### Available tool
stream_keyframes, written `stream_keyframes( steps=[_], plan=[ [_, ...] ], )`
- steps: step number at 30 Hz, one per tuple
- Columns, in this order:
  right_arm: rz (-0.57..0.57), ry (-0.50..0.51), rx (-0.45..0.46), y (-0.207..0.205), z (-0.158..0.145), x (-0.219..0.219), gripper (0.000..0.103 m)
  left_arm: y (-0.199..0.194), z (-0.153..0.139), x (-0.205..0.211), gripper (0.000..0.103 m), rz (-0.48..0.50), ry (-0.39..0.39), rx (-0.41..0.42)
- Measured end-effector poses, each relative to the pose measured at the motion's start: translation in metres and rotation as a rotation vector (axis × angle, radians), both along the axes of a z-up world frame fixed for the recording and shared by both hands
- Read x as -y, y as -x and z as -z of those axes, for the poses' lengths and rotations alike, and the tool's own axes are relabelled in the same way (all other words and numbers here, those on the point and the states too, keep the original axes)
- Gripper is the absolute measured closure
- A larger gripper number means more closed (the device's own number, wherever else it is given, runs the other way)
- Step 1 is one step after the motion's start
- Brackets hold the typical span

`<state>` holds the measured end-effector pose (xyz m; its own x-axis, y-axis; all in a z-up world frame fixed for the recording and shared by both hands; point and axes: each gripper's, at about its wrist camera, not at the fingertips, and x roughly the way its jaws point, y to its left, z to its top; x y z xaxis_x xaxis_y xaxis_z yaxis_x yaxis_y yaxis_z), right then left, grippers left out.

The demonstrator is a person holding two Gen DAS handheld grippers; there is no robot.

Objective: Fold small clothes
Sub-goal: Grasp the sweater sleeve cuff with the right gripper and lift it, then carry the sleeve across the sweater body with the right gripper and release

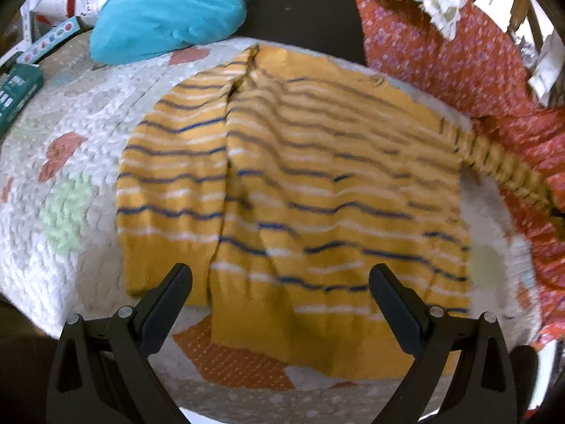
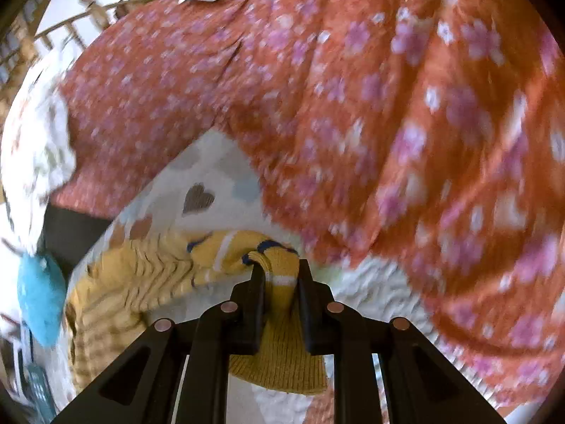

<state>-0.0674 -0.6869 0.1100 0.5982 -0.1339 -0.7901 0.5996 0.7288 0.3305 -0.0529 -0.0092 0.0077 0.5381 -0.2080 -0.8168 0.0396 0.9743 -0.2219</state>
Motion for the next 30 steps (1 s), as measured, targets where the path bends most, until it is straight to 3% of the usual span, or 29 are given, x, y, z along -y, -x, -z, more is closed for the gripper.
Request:
stream_keyframes(
  steps=[3,7,14,18,21,22,24,27,29,30],
  plan=[
    [-0.050,-0.016,-0.005,-0.021,-0.008,-0.009,0.086,-0.020,-0.018,-0.002,0.003,0.034,0.044,0.027],
    [-0.164,-0.123,0.010,-0.054,-0.004,-0.053,0.086,-0.055,-0.033,-0.007,0.003,0.025,0.082,0.067],
    [-0.425,-0.291,0.003,-0.133,0.016,-0.197,0.086,-0.110,-0.039,-0.034,0.003,-0.025,0.101,0.135],
    [-0.520,-0.437,0.030,-0.182,0.032,-0.282,0.086,-0.115,-0.018,-0.069,0.003,-0.077,0.128,0.124],
    [-0.576,-0.460,0.002,-0.227,0.053,-0.348,0.085,-0.123,-0.002,-0.096,0.003,-0.142,0.227,0.049],
    [-0.589,-0.462,-0.011,-0.238,0.060,-0.365,0.085,-0.125,0.000,-0.105,0.003,-0.159,0.284,0.045],
    [-0.615,-0.440,-0.053,-0.265,0.080,-0.405,0.085,-0.128,-0.001,-0.115,0.003,-0.193,0.310,0.060],
    [-0.634,-0.495,-0.103,-0.294,0.113,-0.442,0.075,-0.133,0.001,-0.119,0.003,-0.199,0.343,0.054],
    [-0.641,-0.589,-0.140,-0.304,0.136,-0.459,0.051,-0.137,0.002,-0.116,0.003,-0.183,0.364,0.046],
    [-0.643,-0.628,-0.149,-0.306,0.144,-0.464,0.051,-0.138,0.001,-0.114,0.003,-0.176,0.369,0.046]
  ],
)
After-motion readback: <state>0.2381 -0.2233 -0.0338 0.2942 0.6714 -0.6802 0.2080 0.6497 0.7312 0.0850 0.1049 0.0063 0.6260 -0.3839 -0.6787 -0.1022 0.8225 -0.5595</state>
